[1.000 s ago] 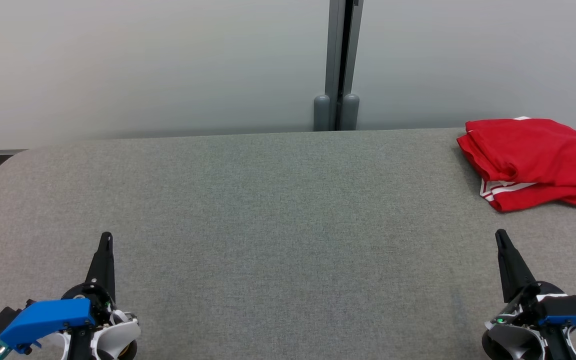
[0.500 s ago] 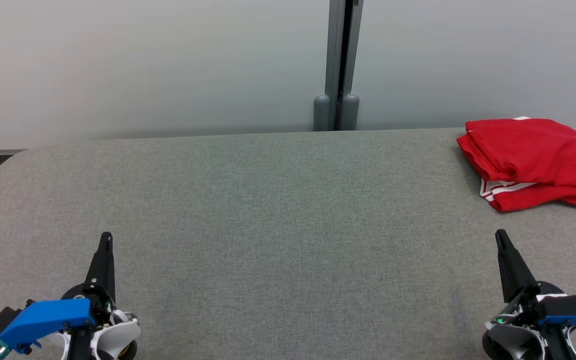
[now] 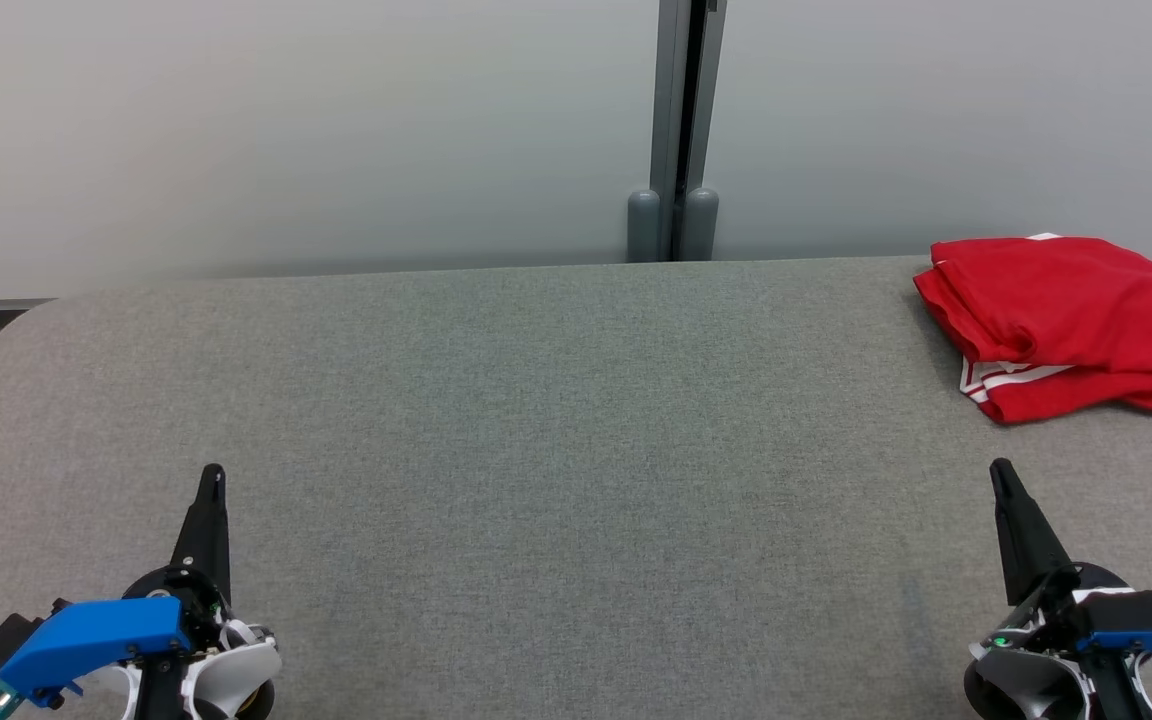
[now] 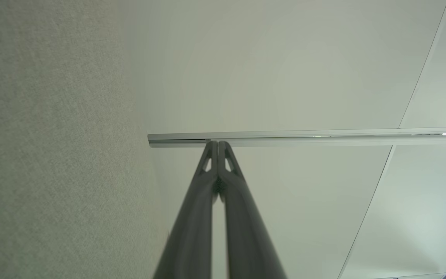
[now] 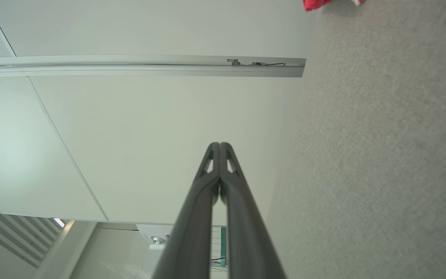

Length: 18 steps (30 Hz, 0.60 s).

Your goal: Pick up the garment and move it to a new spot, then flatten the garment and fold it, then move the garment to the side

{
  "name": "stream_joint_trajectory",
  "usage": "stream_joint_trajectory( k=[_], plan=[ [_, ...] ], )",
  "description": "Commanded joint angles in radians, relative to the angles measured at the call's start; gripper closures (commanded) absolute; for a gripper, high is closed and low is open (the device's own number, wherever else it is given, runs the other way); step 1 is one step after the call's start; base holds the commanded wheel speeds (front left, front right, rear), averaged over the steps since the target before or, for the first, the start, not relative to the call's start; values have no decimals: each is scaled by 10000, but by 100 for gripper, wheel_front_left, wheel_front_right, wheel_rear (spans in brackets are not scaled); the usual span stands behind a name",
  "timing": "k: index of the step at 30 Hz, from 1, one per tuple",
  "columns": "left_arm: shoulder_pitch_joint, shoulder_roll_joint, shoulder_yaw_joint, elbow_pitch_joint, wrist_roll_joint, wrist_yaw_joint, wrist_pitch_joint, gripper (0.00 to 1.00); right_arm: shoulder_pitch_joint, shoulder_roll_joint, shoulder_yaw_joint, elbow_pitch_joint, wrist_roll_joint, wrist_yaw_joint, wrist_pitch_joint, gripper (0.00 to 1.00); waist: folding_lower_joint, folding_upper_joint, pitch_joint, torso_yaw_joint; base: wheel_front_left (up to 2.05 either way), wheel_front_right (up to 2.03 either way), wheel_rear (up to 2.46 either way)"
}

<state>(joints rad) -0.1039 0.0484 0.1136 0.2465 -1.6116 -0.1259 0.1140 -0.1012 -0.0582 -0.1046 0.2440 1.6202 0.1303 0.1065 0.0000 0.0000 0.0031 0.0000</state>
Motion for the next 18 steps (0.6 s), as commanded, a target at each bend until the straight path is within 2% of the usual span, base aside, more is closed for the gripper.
stream_joint_trajectory(
  k=[1,18],
  plan=[
    [-100,34,23,-32,-27,-95,36,100,-134,19,-22,18,-8,6,20,100,0,0,0,0,0,0,0],
    [-100,34,22,-32,-27,-95,35,100,-133,33,-44,18,-36,8,47,100,0,0,0,0,0,0,0]
  ],
)
